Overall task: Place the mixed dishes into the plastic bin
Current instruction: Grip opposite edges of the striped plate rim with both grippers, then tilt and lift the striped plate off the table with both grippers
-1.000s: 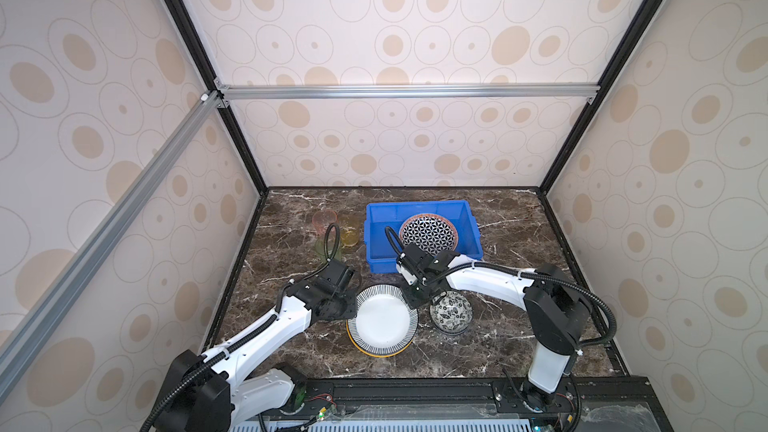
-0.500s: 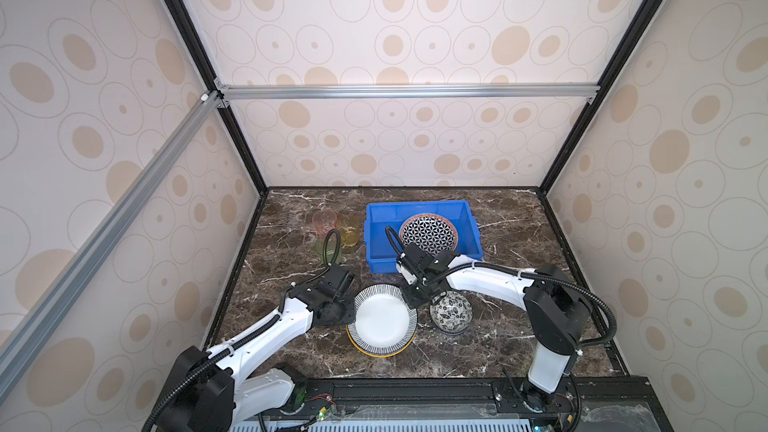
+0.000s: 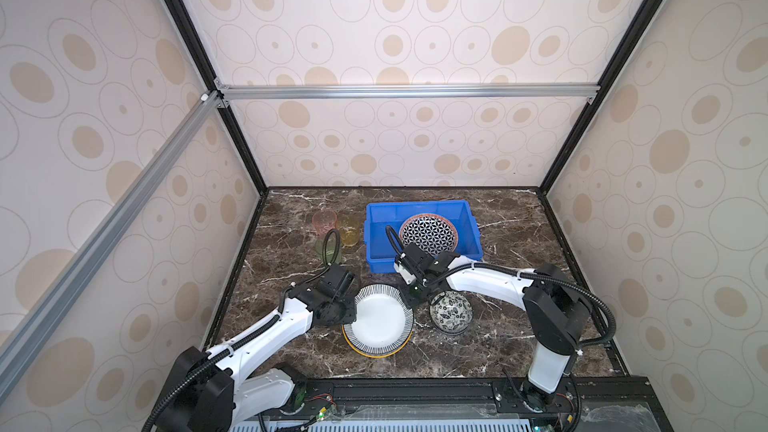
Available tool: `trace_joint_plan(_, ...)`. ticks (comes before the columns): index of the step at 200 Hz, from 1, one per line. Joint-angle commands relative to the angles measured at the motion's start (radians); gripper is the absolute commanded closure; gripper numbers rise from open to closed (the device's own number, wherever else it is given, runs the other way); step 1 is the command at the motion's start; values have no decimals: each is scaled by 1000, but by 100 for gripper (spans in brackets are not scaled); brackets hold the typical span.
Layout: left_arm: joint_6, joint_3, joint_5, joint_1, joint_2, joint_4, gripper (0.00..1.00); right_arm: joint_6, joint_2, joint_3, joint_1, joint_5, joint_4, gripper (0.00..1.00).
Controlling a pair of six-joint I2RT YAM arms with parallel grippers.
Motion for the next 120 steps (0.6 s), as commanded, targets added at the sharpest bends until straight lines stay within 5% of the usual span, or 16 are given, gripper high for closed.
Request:
trace_joint_plan(1, -17, -3, -3, -6, -17, -12, 71, -6, 20, -21, 14, 2, -26, 96)
trace_joint_plan(43, -9, 5, -6, -6, -13, -16, 71, -5, 3, 3, 14, 54, -71, 81)
trace_joint_plan(120, -4, 19, -21, -5, -29, -46, 71, 3, -41, 10, 14, 101, -97, 76)
